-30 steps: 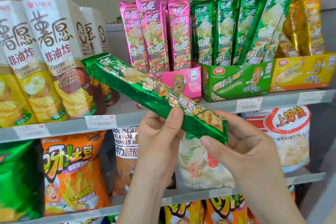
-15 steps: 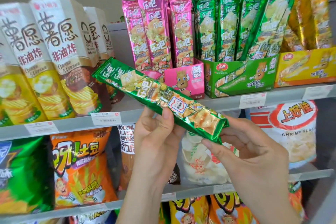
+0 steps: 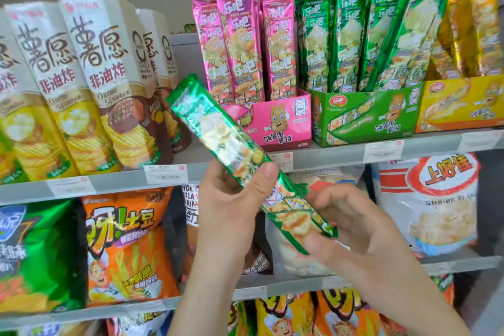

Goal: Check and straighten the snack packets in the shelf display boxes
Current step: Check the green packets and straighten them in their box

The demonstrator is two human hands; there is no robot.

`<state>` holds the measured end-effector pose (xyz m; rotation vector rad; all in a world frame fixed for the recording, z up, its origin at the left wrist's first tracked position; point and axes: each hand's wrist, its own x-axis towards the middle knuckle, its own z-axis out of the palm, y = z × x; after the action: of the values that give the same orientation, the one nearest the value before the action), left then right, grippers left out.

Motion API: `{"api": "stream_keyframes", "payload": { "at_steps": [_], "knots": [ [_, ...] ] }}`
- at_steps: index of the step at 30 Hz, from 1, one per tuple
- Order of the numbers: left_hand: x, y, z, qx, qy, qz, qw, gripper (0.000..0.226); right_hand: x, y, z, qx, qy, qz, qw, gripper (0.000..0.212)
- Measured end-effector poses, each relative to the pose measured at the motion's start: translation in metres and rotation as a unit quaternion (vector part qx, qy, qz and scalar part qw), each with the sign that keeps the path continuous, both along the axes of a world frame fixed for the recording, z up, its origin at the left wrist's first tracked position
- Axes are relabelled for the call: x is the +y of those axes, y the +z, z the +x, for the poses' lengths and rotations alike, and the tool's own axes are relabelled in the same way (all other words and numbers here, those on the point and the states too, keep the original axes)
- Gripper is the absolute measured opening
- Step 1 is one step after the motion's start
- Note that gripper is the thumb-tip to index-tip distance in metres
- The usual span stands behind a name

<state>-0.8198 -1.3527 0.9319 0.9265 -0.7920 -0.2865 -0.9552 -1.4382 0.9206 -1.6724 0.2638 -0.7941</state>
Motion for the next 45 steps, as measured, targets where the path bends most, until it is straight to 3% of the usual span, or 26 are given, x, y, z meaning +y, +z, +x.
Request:
{"api": "stream_keyframes", "payload": {
  "at_steps": [3, 14, 19, 21, 24, 28, 30, 32, 34, 37, 39, 42, 45],
  "knots": [
    [0.001, 0.000, -0.003, -0.053, 0.019, 0.004, 0.998, 0.036, 0.009, -0.008, -0.002, -0.037, -0.016, -0.044, 0.998, 0.033],
    [0.003, 0.011, 0.001, -0.073, 0.069, 0.026, 0.995, 0.021, -0.004, -0.018, 0.001, 0.038, 0.065, -0.027, 0.997, 0.046],
    [0.003, 0.052, 0.014, -0.151, 0.113, -0.011, 0.982, 0.020, -0.008, -0.020, -0.003, 0.094, 0.081, -0.062, 0.990, 0.038],
    [0.002, 0.066, 0.017, -0.220, 0.118, -0.004, 0.968, 0.018, -0.009, -0.021, -0.004, 0.092, 0.076, -0.063, 0.991, 0.036],
    [-0.002, 0.080, 0.013, -0.293, 0.105, -0.012, 0.950, 0.007, -0.008, -0.022, -0.003, 0.053, 0.014, -0.063, 0.997, 0.037],
    [-0.011, 0.096, 0.009, -0.310, 0.101, -0.049, 0.944, 0.003, -0.002, -0.020, -0.003, -0.049, -0.055, -0.032, 0.997, 0.034],
    [-0.016, 0.102, 0.007, -0.329, 0.127, -0.078, 0.933, 0.004, -0.001, -0.025, -0.001, -0.081, -0.168, -0.070, 0.980, 0.038],
    [-0.020, 0.109, 0.005, -0.352, 0.170, -0.114, 0.913, 0.005, -0.003, -0.027, 0.003, -0.111, -0.280, -0.150, 0.942, 0.039],
    [-0.022, 0.116, 0.002, -0.388, 0.208, -0.146, 0.886, 0.009, -0.007, -0.027, 0.006, -0.170, -0.316, -0.168, 0.918, 0.044],
    [-0.025, 0.127, -0.004, -0.466, 0.224, -0.156, 0.842, 0.012, -0.011, -0.022, 0.010, -0.229, -0.309, -0.102, 0.917, 0.048],
    [-0.025, 0.134, -0.008, -0.470, 0.190, -0.143, 0.850, 0.009, -0.012, -0.014, 0.011, -0.249, -0.353, -0.135, 0.892, 0.040],
    [-0.024, 0.146, -0.013, -0.401, 0.047, -0.123, 0.907, 0.007, -0.011, 0.002, 0.011, -0.273, -0.418, -0.190, 0.845, 0.039],
    [-0.019, 0.160, -0.011, -0.396, -0.083, -0.096, 0.910, 0.029, -0.020, 0.017, 0.008, -0.295, -0.409, -0.179, 0.845, 0.041]
  ]
}}
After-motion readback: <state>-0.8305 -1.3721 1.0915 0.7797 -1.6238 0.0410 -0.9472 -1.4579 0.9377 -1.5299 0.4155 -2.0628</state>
